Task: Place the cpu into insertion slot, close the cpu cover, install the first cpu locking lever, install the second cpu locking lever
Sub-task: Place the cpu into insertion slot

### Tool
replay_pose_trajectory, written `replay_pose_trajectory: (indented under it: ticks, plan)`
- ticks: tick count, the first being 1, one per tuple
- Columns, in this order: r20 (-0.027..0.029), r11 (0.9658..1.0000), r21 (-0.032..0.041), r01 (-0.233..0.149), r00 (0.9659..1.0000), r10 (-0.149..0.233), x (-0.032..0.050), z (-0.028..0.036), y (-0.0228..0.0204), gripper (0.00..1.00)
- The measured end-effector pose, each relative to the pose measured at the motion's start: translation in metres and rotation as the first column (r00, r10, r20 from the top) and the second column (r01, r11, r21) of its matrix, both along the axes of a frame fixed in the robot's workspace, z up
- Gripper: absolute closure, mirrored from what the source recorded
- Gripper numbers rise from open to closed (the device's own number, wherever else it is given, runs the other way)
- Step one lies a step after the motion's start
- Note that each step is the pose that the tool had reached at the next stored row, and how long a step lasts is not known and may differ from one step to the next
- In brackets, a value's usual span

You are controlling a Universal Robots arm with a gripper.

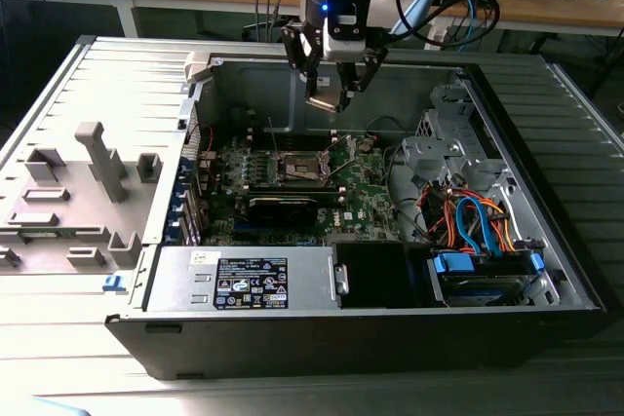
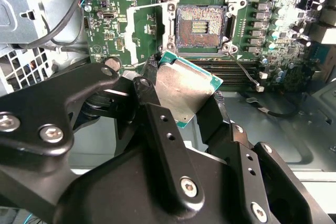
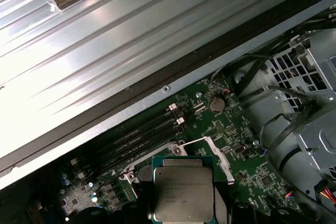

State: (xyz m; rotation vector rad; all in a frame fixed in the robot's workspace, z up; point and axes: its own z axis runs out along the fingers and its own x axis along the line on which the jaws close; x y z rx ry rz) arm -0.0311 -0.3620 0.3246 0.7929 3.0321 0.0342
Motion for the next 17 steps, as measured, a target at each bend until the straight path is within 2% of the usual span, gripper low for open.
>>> replay_pose_trajectory:
  ticks: [17]
  plan:
    - [0.0,0.9998,-0.0012,0.022,0.9998,-0.022,0.0,-0.0008,0.0,0.45]
